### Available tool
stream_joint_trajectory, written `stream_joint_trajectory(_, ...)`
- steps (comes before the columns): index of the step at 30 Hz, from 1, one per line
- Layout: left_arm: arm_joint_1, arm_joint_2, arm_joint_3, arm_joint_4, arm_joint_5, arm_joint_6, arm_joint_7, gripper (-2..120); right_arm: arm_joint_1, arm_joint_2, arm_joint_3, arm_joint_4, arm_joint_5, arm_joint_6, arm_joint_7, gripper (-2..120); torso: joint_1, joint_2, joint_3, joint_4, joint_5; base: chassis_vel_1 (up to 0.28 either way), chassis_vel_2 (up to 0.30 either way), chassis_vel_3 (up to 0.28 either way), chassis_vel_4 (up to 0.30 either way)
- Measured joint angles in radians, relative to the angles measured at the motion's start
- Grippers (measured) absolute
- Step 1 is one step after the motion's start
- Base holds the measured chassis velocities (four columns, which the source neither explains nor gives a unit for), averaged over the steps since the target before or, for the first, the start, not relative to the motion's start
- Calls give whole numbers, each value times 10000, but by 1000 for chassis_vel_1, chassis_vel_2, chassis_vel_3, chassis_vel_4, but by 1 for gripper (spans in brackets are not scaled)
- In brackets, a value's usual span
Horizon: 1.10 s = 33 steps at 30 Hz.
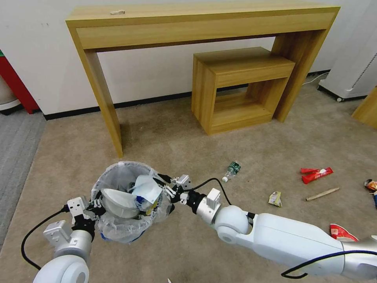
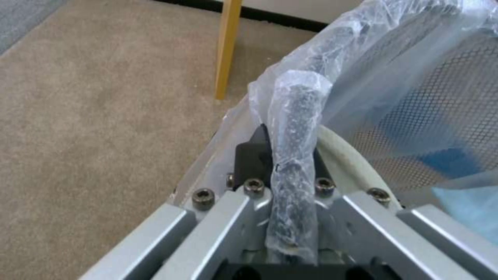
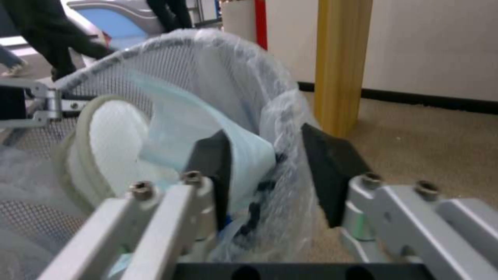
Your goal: Pick up the trash bin and place the garbage on the floor into it.
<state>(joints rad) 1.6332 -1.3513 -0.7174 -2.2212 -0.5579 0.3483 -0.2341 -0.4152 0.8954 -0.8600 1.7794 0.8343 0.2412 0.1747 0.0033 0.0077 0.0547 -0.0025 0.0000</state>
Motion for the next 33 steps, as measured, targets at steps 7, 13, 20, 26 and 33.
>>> stream_joint_trajectory(7,12,-100,85,3,85,2,29,1,-106,6,29,42,-151,-62,112,68,0,0,0,0,0,0,0,0,0)
stream_joint_trajectory(13,107,15,158,185,120,122,37,1,-102,91,246,163,-131,-125,258,88,-1,0,0,0,0,0,0,0,0)
stream_joint_trajectory(20,77,149,226,253,76,172,36,1,-160,43,344,201,-237,-317,338,96,0,0,0,0,-1,0,0,0,0)
stream_joint_trajectory(26,141,216,323,31,92,173,117,1,162,-55,-241,209,-319,-861,799,80,-1,0,0,-1,1,0,0,0,0)
stream_joint_trajectory(33,145,153,508,-123,179,158,205,1,1048,88,-1055,143,-142,-1027,1023,82,-1,0,0,0,-1,0,0,0,0)
